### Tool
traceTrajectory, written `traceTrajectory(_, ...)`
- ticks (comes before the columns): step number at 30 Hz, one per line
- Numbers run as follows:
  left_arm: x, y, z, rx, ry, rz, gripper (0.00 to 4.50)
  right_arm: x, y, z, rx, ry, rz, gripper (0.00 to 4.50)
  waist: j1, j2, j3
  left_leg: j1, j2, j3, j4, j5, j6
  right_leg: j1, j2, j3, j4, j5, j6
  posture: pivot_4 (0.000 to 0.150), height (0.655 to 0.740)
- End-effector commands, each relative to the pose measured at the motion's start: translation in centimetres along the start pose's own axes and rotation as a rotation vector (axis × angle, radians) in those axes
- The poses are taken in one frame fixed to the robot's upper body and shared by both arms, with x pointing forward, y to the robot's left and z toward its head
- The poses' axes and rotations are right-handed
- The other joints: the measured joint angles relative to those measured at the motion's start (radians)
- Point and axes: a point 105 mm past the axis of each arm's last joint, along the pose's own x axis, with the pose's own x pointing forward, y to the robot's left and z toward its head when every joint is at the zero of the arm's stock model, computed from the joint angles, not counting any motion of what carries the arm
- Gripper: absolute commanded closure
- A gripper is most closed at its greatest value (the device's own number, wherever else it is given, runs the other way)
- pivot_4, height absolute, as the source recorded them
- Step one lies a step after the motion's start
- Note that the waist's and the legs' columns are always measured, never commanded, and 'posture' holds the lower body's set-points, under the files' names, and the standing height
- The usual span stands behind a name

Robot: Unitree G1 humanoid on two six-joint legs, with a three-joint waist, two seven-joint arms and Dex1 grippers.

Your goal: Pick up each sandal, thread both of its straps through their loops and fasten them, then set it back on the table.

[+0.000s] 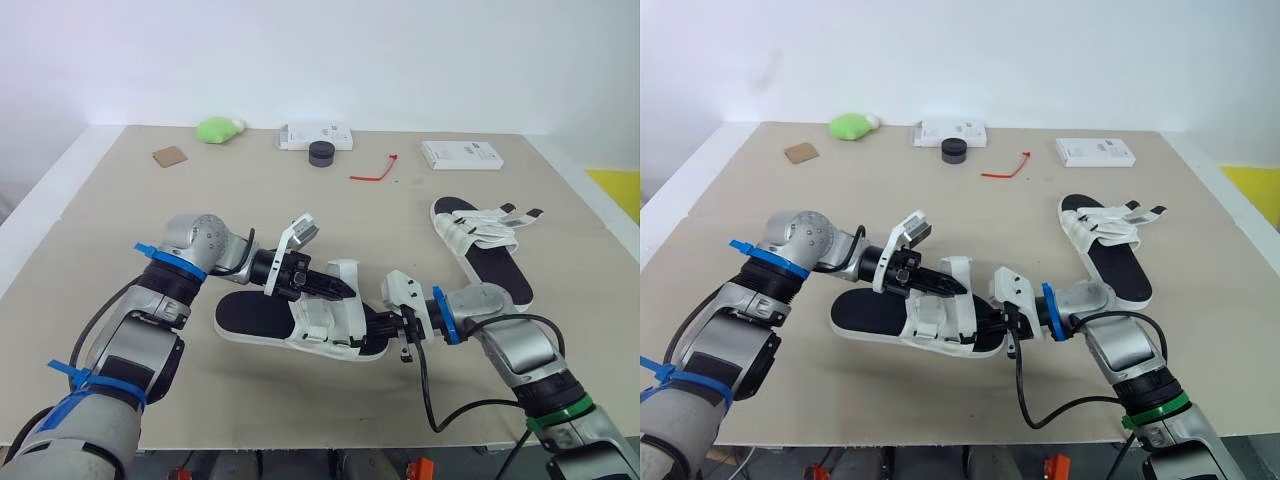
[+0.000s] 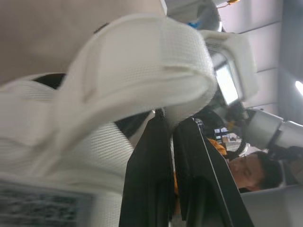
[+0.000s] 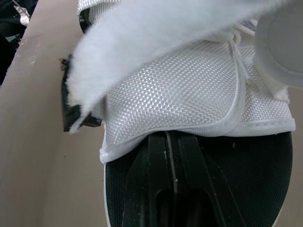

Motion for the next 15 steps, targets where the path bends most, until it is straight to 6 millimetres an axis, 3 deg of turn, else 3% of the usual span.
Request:
traceTrajectory(1, -0.5, -0.5, 0.9, 0.068, 0.013, -0.008, 4.31, 0.1, 0.3, -3.8, 0.132, 0.119, -0.033, 4.50, 0.000, 0.000, 0.000, 0.000, 0.000, 0.000, 0.000, 0.000, 0.000, 0.000, 0.000, 0.000, 0.000, 0.000, 0.000, 0.150, 0.7400)
traceTrajectory(9, -4.1, 0.9, -2.0, 0.198, 0.204, -0.010, 4.31, 0.1, 0.1, -3.6, 0.129, 0.118, -0.038, 4.50, -0.001, 0.000, 0.001, -0.001, 0.001, 0.001, -0.002, 0.000, 0.000, -0.002, 0.000, 0.000, 0.000, -0.001, -0.002, 0.150, 0.7400)
traceTrajectory(13, -5.1, 2.3, -0.2, 0.242, 0.149, 0.060, 4.31, 0.1, 0.2, -3.7, 0.130, 0.119, -0.036, 4.50, 0.001, 0.000, 0.001, -0.002, 0.001, 0.001, -0.002, 0.000, 0.000, -0.003, 0.000, 0.000, 0.000, -0.001, -0.002, 0.150, 0.7400)
traceTrajectory(15, -4.4, 1.6, 0.9, 0.222, 0.105, 0.026, 4.31, 0.1, 0.2, -3.7, 0.131, 0.119, -0.038, 4.50, 0.001, -0.001, 0.001, -0.003, 0.001, 0.000, 0.000, 0.000, 0.001, -0.004, 0.000, -0.001, 0.000, -0.001, -0.002, 0.150, 0.7400)
